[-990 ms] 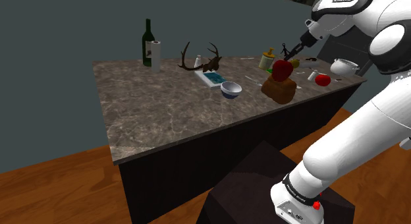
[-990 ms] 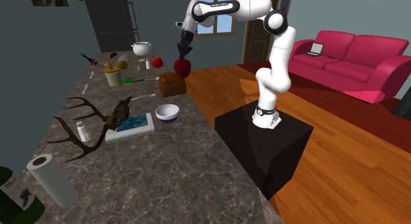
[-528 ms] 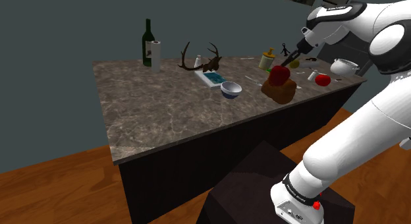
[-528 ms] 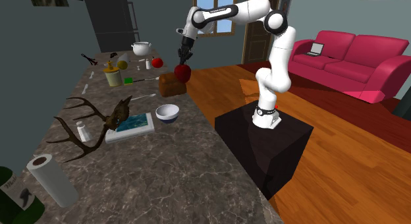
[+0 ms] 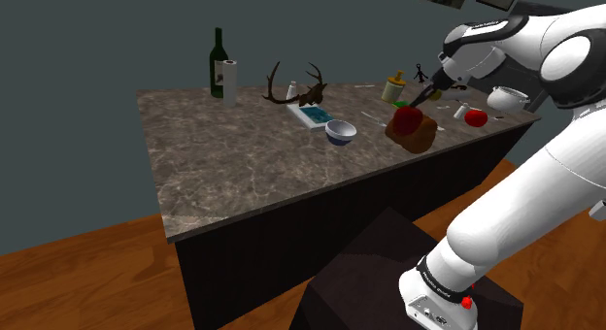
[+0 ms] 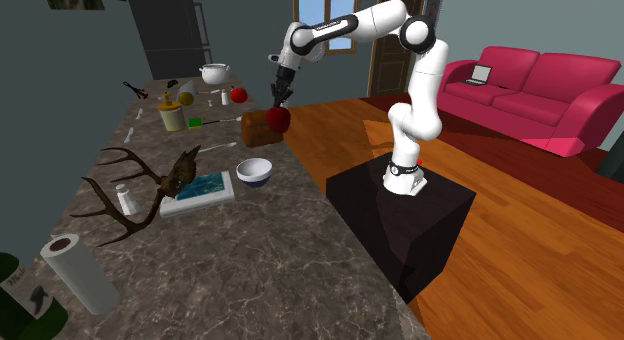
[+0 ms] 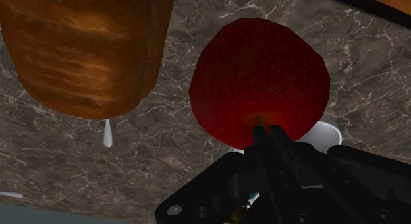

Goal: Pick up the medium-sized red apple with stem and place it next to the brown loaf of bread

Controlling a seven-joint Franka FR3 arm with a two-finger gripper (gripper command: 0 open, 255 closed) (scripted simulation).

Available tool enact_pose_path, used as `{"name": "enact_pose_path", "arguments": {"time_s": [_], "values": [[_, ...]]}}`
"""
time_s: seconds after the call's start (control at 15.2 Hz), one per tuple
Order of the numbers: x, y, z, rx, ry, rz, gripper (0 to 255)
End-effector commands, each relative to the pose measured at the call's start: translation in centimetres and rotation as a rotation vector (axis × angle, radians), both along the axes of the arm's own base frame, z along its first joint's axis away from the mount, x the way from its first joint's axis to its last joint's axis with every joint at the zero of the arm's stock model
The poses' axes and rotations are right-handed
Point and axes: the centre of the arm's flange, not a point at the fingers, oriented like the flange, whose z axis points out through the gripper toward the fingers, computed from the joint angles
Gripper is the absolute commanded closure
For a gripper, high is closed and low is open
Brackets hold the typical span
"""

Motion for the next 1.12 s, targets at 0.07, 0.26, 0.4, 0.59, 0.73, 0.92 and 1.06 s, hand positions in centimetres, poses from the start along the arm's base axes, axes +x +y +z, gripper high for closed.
{"name": "enact_pose_path", "arguments": {"time_s": [0.07,0.26,0.4,0.59,0.73,0.92,1.06], "values": [[0.0,0.0,-1.7,-0.001,-0.001,0.000,255],[0.0,0.0,-3.2,-0.001,-0.001,0.000,255],[0.0,0.0,-4.3,-0.001,-0.001,0.000,255],[0.0,0.0,-5.9,-0.001,-0.001,0.000,255],[0.0,0.0,-6.9,-0.001,-0.001,0.000,255],[0.0,0.0,-8.5,-0.001,-0.001,0.000,255],[0.0,0.0,-9.6,-0.001,-0.001,0.000,255]]}}
